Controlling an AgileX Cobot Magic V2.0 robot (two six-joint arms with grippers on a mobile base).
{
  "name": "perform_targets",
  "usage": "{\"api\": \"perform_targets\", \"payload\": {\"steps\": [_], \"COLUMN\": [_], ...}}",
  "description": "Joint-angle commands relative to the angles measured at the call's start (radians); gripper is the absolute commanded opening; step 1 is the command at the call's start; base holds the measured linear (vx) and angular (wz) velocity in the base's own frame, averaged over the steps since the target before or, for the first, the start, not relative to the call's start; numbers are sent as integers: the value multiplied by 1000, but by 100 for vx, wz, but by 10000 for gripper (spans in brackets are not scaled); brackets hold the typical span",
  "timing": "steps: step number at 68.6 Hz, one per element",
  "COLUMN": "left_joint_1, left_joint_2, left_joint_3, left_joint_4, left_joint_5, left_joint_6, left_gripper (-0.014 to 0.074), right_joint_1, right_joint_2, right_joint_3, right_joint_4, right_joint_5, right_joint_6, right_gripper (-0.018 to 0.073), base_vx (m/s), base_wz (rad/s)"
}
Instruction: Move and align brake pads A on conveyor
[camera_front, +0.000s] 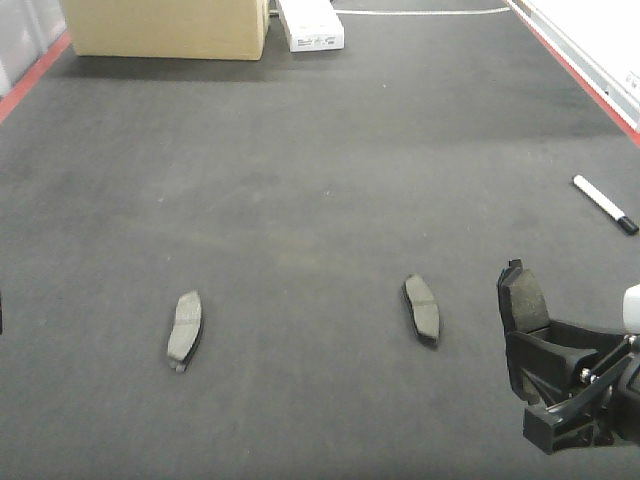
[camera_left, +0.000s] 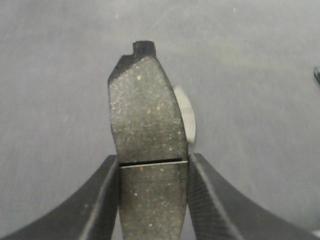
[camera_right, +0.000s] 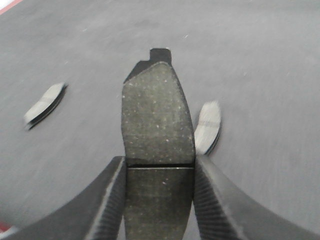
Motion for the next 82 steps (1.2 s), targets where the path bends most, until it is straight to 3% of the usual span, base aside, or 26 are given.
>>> {"api": "perform_targets", "payload": {"steps": [1, 82], "left_joint_1": [-7, -7], "left_joint_2": [-2, -2], "left_joint_3": [-27, -27], "left_joint_4": [6, 6], "left_joint_5": [-80, -80], "left_joint_6": [0, 0], "left_gripper": [93, 93], "right_joint_1": [-3, -3], "right_joint_2": [-5, -4], "right_joint_3": [-32, -32], "right_joint_4": [-3, -3], "right_joint_5": [-91, -91], "right_joint_6": [-7, -7], "right_gripper": [29, 29], "base_vx": [22, 7], "base_wz": [-5, 2]}}
